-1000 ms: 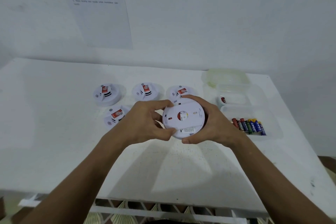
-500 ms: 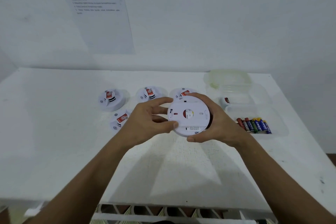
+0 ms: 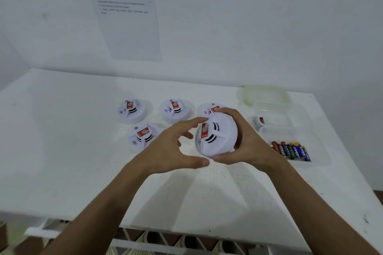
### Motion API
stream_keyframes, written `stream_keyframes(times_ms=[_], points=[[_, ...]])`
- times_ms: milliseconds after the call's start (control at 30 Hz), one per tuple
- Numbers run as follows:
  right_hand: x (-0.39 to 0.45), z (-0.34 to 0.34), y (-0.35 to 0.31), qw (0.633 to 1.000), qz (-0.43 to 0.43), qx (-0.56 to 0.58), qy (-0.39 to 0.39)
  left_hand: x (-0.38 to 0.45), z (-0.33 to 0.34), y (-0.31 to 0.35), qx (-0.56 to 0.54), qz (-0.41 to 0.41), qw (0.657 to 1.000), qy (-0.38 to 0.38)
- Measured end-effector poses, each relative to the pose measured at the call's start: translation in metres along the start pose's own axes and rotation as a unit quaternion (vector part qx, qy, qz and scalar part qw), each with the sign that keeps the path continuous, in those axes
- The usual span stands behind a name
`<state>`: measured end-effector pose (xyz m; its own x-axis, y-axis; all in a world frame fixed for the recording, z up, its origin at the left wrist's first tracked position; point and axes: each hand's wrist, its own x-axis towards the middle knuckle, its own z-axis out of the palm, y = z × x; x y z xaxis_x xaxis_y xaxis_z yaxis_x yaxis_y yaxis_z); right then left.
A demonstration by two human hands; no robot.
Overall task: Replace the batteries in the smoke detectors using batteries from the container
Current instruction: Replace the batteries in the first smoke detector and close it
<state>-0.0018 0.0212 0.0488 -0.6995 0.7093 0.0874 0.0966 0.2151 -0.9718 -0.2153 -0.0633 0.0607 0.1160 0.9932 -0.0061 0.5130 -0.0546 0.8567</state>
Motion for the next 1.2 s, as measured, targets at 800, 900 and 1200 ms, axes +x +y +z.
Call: stream_keyframes(times_ms=[800, 900, 1200], points=[[-0.002, 0.014, 0.014, 0.999, 0.041, -0.029, 0.003, -0.002, -0.016, -0.010, 0.019, 0.043, 0.999, 0.006], [-0.002, 0.020, 0.014, 0.999, 0.044, -0.028, 0.009, -0.002, -0.020, -0.012, 0.024, 0.047, 0.999, -0.002], [0.001, 0.039, 0.014, 0.998, 0.045, -0.031, 0.028, -0.003, -0.034, -0.024, 0.025, 0.052, 0.998, -0.025]])
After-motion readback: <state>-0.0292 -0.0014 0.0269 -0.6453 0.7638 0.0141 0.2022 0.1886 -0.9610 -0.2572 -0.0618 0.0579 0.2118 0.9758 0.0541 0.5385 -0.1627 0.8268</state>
